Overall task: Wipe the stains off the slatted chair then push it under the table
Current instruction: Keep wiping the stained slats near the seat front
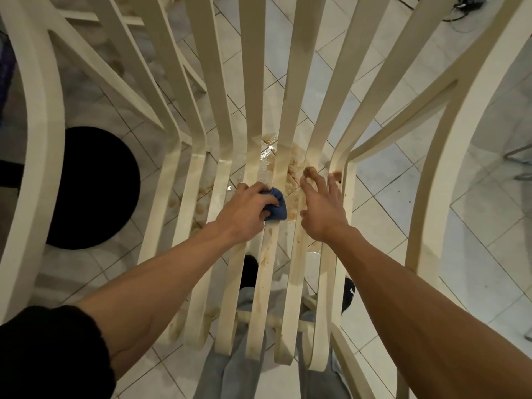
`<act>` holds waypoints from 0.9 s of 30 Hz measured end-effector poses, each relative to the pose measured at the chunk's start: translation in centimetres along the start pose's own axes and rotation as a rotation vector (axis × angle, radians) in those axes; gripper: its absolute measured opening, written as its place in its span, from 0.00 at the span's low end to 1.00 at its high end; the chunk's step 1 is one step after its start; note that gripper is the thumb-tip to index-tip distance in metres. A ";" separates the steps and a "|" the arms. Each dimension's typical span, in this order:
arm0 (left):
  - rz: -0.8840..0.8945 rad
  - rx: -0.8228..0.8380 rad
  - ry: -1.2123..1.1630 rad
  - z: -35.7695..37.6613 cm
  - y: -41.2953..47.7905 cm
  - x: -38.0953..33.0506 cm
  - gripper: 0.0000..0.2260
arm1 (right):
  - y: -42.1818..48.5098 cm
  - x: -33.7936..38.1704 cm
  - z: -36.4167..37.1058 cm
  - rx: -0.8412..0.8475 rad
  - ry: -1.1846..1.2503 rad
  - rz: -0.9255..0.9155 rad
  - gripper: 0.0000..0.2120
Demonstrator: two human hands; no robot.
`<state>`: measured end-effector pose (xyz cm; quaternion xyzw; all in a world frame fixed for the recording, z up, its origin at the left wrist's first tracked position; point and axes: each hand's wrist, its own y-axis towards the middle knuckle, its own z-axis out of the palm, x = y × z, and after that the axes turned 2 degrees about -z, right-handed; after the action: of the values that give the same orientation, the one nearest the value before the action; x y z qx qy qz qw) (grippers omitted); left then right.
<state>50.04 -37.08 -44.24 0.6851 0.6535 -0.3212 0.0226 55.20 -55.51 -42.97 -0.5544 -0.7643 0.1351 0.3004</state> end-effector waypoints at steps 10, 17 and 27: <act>0.063 0.025 0.033 -1.2 0.2 0.0 0.15 | -0.1 -0.1 0.1 -0.011 0.002 -0.006 0.40; -0.020 -0.112 0.024 -3.4 6.3 -0.4 0.15 | 0.0 -0.1 0.4 -0.029 -0.007 -0.013 0.39; 0.137 0.077 0.099 -1.7 -0.1 -0.4 0.13 | 0.1 -0.2 0.5 -0.021 -0.009 -0.005 0.40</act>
<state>50.66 -36.62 -42.70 0.7436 0.5925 -0.3095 -0.0142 55.04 -55.57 -43.46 -0.5550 -0.7684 0.1286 0.2914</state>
